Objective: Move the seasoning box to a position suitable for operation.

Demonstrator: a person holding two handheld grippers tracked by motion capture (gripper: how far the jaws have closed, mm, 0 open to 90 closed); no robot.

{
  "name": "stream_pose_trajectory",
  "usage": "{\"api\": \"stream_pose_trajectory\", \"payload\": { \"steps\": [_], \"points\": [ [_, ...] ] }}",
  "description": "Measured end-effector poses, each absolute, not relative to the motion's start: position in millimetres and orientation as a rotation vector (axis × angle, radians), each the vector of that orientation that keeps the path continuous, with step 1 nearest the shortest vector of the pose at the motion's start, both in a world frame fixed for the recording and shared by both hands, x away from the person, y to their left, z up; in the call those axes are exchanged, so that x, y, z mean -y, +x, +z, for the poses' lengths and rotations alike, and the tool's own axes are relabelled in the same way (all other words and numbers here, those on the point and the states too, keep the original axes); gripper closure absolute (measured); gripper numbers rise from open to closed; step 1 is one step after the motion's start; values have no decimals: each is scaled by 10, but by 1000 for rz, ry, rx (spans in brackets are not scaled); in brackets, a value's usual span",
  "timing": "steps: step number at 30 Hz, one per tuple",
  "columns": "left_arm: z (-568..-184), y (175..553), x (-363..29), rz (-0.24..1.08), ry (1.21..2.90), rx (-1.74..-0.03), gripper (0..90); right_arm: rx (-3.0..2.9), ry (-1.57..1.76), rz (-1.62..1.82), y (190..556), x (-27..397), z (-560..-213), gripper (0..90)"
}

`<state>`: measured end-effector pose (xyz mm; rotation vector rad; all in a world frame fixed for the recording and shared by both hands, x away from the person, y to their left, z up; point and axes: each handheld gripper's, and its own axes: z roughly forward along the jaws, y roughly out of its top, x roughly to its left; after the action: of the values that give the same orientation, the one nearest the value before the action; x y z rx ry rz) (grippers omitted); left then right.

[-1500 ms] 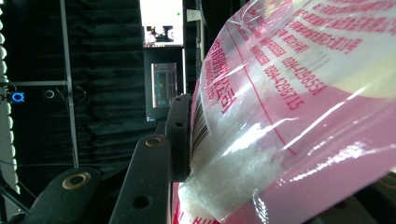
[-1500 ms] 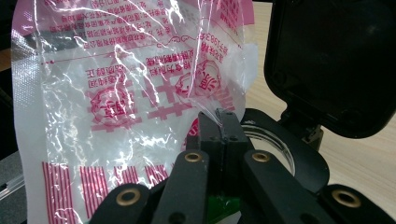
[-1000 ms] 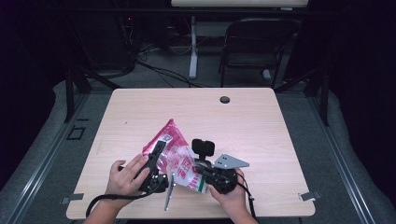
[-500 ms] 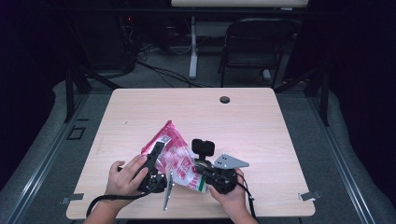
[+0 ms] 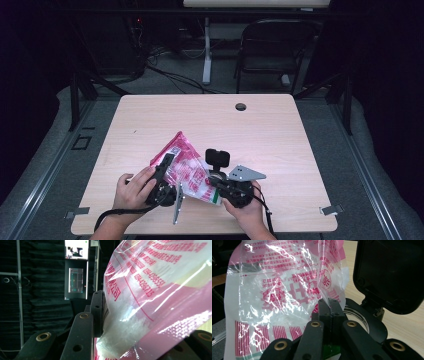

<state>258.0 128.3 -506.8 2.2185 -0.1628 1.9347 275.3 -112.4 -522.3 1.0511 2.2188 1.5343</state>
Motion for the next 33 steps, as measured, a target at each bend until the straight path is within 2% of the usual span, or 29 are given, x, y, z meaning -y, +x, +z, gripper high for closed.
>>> {"api": "stream_pose_trajectory", "payload": {
  "steps": [24, 33],
  "points": [
    [-5180, 2606, -1341, 1832, 2271, 89, 725, -2212, 1057, 1549, 2753, 1132, -5225, 900],
    [-5230, 2645, -1380, 1743, 2291, 26, 730, -2209, 1049, 1555, 2755, 1135, -5198, 900]
  ]
}}
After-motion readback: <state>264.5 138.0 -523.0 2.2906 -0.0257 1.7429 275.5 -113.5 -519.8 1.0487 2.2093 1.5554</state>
